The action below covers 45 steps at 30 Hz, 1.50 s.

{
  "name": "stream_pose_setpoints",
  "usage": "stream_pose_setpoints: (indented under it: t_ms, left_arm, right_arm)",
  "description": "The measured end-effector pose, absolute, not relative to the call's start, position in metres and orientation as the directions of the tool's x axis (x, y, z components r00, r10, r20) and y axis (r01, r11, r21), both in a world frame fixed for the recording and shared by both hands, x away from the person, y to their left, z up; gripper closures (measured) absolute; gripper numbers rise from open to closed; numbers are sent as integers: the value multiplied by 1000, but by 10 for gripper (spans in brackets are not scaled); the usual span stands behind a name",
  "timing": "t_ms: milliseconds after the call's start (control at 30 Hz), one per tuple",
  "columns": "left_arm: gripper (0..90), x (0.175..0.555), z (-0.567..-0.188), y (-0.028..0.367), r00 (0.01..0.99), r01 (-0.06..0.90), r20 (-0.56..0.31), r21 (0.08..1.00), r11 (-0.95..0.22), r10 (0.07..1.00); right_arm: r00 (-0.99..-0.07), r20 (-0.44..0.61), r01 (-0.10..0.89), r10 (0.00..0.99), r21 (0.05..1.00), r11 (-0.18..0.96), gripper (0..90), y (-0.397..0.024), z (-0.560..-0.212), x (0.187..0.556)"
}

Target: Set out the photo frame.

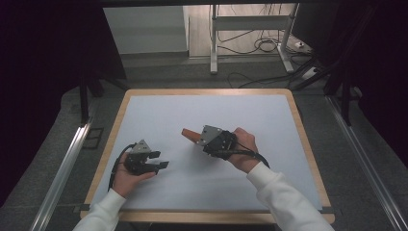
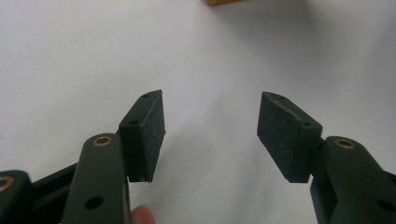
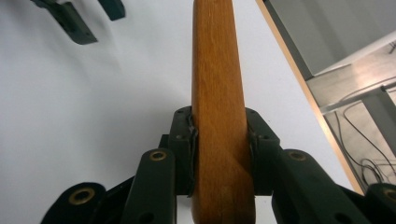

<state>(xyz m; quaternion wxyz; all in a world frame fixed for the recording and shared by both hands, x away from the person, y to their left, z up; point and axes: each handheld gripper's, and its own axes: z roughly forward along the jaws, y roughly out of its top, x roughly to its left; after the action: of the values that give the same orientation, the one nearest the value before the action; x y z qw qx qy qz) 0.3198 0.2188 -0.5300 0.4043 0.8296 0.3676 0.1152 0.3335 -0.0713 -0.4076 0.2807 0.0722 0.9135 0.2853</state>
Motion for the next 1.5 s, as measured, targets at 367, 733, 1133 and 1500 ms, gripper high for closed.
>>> stream_pose_setpoints:
  t_ms: [367,733,1133,1500]
  left_arm:
    - [412,320,-530,218,699,519,-112,759,-393,707]
    - [412,320,-530,217,701,521,-115,756,-395,704]
    - [411,320,-531,218,705,522,-113,751,-405,700]
    - [411,320,-531,218,703,521,-110,753,-403,703]
  right_arm:
    - [-874,-420,-75,243,613,787,690,-76,-395,309]
    - [-886,-400,-72,235,619,782,682,-85,-399,311]
    - [-871,-380,-3,311,637,771,617,-94,-400,338]
    - [-858,-364,45,362,650,759,544,-97,-403,358]
